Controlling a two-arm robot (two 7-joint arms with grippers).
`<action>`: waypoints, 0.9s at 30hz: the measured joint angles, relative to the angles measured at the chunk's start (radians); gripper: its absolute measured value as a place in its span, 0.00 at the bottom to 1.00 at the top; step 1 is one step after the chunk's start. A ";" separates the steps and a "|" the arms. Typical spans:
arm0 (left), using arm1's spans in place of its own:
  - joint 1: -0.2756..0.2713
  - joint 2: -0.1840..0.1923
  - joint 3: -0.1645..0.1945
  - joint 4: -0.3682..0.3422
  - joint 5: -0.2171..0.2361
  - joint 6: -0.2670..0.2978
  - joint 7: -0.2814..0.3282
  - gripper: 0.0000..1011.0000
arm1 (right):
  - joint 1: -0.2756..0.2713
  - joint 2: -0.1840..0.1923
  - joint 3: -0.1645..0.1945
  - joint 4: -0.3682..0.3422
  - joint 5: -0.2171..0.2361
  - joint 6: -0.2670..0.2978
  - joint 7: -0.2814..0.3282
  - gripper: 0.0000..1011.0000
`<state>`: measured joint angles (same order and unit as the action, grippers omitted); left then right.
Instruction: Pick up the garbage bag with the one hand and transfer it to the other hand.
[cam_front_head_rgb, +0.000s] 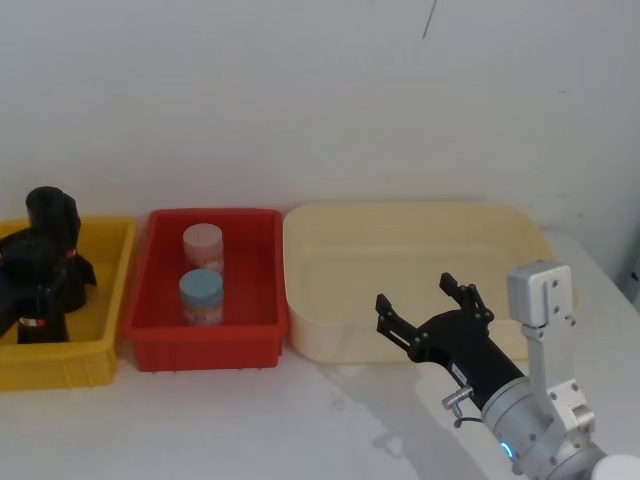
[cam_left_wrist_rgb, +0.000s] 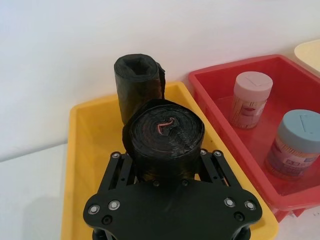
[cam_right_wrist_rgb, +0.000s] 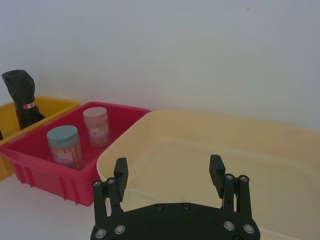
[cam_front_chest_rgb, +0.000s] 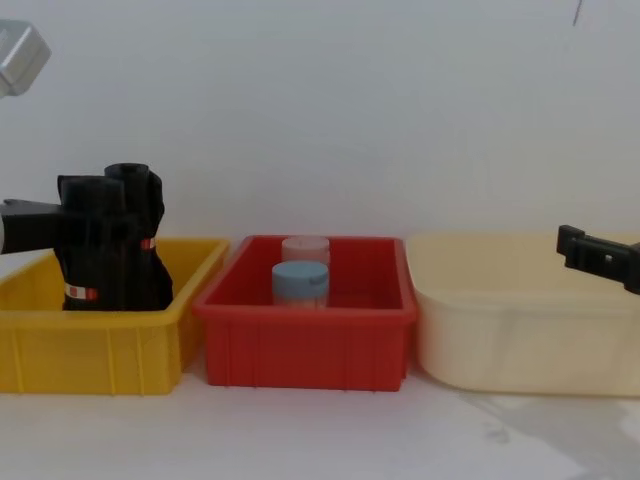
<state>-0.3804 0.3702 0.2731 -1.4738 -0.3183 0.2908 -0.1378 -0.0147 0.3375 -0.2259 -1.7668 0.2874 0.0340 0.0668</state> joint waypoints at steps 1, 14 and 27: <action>0.000 0.000 0.000 -0.001 0.000 0.000 0.000 0.48 | 0.000 0.000 0.000 0.000 0.000 0.000 0.000 0.99; -0.009 0.021 -0.018 -0.084 0.003 0.019 -0.020 0.43 | 0.000 0.000 0.000 0.000 0.000 0.000 0.000 0.99; -0.099 0.032 -0.036 -0.178 -0.011 0.081 -0.069 0.43 | 0.000 0.000 0.000 0.000 0.000 0.000 0.000 0.99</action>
<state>-0.4797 0.4018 0.2366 -1.6523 -0.3294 0.3720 -0.2065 -0.0146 0.3375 -0.2258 -1.7668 0.2874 0.0340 0.0668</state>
